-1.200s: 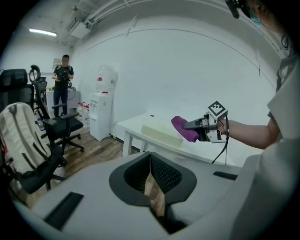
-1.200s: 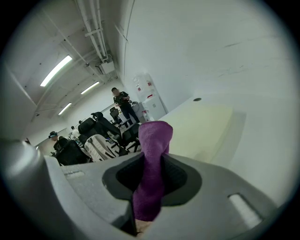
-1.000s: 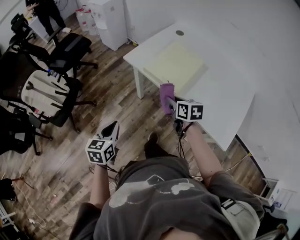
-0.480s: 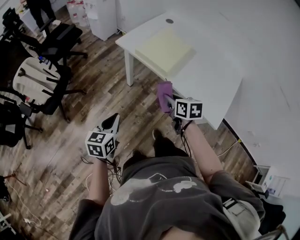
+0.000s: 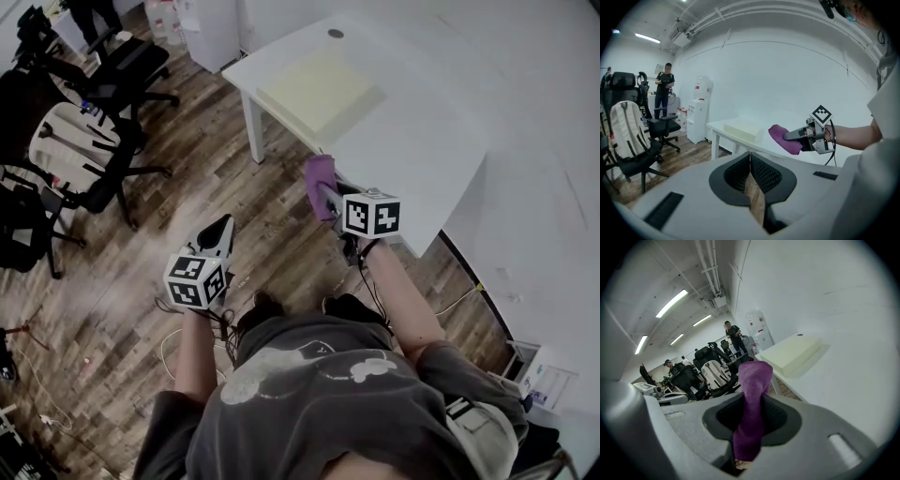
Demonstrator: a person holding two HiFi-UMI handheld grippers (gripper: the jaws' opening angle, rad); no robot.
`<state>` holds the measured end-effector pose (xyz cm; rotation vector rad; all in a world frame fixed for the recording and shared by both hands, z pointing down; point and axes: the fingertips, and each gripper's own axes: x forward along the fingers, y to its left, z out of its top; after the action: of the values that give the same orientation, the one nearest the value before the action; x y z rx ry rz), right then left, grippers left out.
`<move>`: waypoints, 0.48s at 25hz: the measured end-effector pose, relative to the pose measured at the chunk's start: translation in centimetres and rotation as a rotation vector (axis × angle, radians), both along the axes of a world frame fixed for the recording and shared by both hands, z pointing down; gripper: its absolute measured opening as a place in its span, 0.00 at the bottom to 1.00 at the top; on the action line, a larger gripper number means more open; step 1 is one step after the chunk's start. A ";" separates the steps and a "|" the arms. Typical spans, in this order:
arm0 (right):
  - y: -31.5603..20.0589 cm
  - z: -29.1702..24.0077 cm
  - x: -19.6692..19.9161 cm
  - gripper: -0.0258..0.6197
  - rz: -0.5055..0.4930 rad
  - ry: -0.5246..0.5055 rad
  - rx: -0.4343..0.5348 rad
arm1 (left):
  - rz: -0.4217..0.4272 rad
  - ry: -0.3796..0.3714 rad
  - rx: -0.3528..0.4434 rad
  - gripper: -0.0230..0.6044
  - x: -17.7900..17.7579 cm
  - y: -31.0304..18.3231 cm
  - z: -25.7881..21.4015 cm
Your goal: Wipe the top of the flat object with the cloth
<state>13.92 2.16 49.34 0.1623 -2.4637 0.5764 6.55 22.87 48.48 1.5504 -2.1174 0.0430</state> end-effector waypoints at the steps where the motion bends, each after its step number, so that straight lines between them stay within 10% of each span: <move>1: -0.4 0.0 0.7 0.18 -0.016 -0.002 -0.006 | -0.018 -0.003 0.002 0.03 0.6 -0.7 -0.2; 12: -5.8 0.2 10.3 0.18 -0.146 -0.020 -0.037 | -0.125 -0.038 -0.034 0.03 10.7 -7.4 -1.5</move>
<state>24.18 -3.67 49.49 -0.0386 -2.4577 0.5621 17.23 15.46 46.95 1.4048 -2.2272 0.0653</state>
